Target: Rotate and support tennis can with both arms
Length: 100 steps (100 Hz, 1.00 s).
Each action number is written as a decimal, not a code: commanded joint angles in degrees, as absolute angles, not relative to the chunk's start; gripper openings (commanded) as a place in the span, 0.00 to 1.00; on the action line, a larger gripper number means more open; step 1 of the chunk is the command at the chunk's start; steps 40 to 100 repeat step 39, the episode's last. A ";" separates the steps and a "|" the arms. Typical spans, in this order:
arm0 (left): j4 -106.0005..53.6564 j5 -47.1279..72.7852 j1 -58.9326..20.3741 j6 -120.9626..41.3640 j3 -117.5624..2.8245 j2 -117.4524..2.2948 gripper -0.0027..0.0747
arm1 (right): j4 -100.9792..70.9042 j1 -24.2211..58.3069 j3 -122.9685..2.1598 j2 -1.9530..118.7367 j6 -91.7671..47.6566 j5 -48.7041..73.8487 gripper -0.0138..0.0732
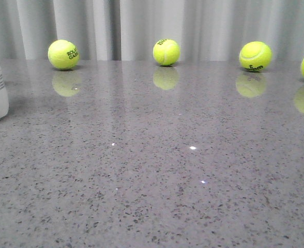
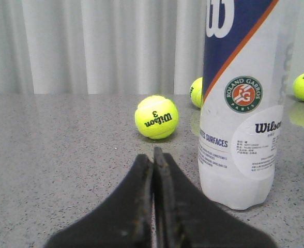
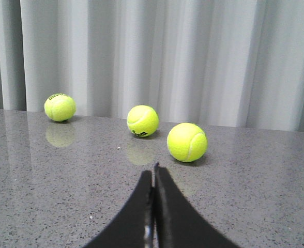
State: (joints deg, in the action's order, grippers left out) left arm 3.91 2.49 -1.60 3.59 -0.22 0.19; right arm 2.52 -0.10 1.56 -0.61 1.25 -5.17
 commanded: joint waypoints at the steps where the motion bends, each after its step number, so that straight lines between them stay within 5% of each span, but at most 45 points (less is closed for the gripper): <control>1: 3.68 -2.25 -1.40 4.02 2.55 2.47 0.01 | 2.40 -0.45 1.34 -1.57 0.55 -10.04 0.08; 100: 3.68 -2.25 -1.40 4.02 2.55 2.47 0.01 | 2.40 -0.45 1.34 -1.57 0.55 -10.04 0.08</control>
